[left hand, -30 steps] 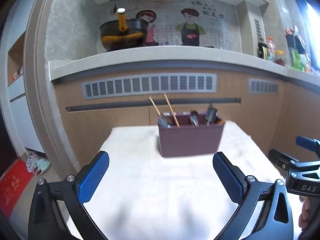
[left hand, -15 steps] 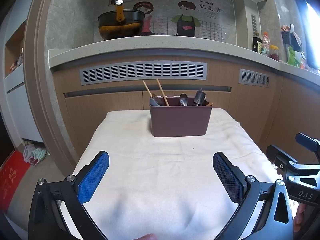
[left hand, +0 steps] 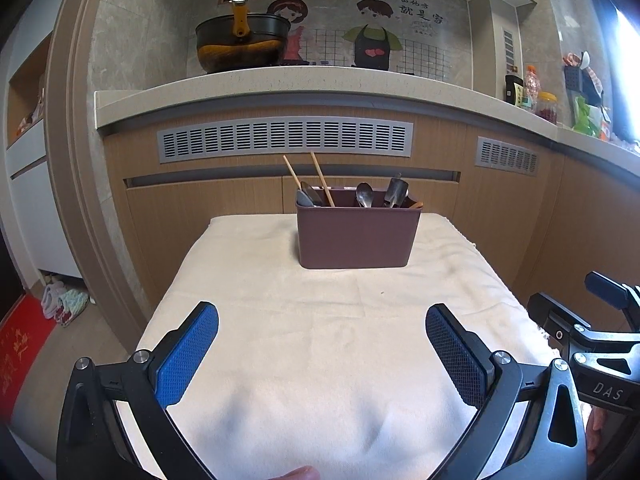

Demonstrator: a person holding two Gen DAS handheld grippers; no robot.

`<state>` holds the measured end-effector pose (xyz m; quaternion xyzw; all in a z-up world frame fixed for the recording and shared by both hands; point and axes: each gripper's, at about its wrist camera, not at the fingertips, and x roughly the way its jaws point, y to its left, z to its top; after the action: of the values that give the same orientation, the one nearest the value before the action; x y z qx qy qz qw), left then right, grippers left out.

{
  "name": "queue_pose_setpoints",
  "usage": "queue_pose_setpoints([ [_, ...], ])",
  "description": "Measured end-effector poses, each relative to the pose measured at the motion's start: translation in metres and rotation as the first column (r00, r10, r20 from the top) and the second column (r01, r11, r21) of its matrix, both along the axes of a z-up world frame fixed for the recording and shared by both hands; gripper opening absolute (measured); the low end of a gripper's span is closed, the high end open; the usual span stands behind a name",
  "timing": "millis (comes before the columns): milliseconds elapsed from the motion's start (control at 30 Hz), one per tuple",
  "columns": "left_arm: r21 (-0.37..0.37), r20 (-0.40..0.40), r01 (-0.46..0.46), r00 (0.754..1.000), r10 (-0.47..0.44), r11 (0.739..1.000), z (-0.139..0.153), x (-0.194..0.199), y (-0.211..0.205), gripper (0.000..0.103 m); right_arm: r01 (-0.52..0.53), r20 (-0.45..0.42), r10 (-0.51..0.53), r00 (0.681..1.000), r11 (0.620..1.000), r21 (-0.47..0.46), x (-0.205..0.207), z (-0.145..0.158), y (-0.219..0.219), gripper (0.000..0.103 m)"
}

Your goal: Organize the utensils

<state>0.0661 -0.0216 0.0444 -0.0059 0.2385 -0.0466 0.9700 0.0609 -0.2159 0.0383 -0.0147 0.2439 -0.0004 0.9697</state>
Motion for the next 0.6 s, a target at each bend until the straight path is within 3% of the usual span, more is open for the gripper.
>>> queue_pose_setpoints([
  [600, -0.003, 0.0, 0.006, 1.0, -0.006, 1.0, 0.0002, -0.0021, -0.0007, 0.103, 0.002, 0.005, -0.002, 1.0, 1.0, 0.004, -0.0014, 0.0016, 0.0014, 0.103],
])
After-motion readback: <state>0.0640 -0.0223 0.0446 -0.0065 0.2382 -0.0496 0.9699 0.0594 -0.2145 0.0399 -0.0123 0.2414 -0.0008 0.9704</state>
